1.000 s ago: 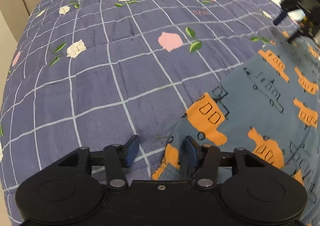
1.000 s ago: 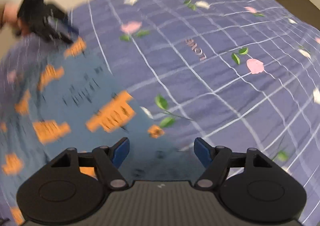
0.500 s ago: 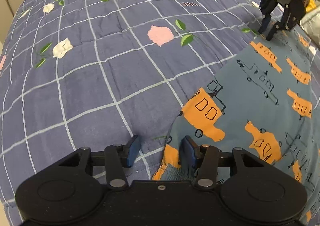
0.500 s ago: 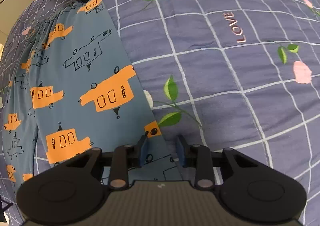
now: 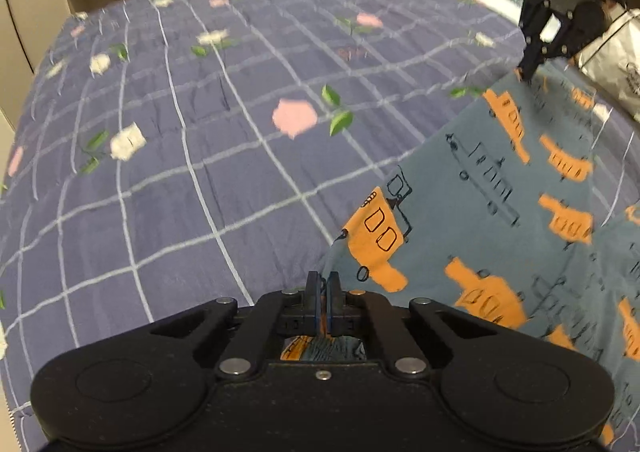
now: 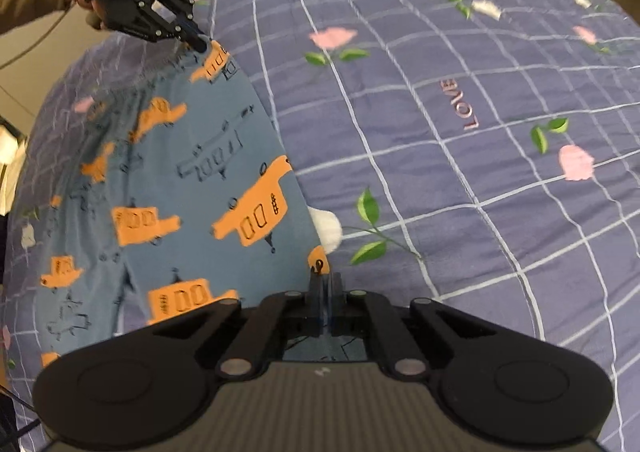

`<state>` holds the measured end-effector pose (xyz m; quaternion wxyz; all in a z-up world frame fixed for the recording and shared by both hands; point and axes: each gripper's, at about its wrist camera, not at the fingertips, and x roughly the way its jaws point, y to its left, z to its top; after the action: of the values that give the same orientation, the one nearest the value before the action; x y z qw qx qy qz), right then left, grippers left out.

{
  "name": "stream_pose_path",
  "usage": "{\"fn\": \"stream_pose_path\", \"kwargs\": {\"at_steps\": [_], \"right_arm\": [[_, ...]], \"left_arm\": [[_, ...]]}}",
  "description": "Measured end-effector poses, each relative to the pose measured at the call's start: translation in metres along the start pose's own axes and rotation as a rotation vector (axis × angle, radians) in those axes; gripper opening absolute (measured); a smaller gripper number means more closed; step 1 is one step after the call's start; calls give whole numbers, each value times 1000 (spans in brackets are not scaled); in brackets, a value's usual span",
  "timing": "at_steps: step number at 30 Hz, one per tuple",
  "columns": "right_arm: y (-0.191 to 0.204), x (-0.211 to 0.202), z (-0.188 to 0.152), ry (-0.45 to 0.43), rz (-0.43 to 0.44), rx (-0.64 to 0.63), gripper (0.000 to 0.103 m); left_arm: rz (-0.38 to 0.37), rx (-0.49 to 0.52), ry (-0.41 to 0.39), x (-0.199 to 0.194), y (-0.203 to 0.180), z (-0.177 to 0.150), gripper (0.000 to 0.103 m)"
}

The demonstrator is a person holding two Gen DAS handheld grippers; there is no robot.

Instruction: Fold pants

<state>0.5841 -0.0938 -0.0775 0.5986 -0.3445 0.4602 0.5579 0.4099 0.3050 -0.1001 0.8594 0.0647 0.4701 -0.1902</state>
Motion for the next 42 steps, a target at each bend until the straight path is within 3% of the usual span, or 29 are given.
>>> {"fn": "stream_pose_path", "kwargs": {"at_steps": [3, 10, 14, 19, 22, 26, 30, 33, 38, 42], "right_arm": [[17, -15, -7, -44, -14, 16, 1], [71, -44, -38, -90, 1, 47, 1], [110, -50, -60, -86, 36, 59, 1], [148, -33, -85, -66, 58, 77, 1], [163, -7, -98, -47, 26, 77, 1], [174, 23, -112, -46, -56, 74, 2], [194, 28, -118, -65, -156, 3, 16], [205, 34, -121, -62, -201, -54, 18], [211, 36, -123, -66, -232, -102, 17], [218, 38, -122, -83, -287, -119, 4]], "left_arm": [[1, 11, -46, -25, -11, -1, 1], [-26, 96, -72, -73, -54, -22, 1], [-58, 139, -45, -85, -80, -48, 1], [-84, 210, 26, -71, -105, -83, 1], [-71, 253, 46, -54, -119, -101, 1], [-37, 262, 6, -41, -124, -112, 5], [1, 312, -40, -39, -131, -123, 10], [24, 341, -69, -38, -135, -128, 12], [78, 424, -118, -39, -145, -140, 16], [140, 462, -155, -39, -155, -150, 12]]}}
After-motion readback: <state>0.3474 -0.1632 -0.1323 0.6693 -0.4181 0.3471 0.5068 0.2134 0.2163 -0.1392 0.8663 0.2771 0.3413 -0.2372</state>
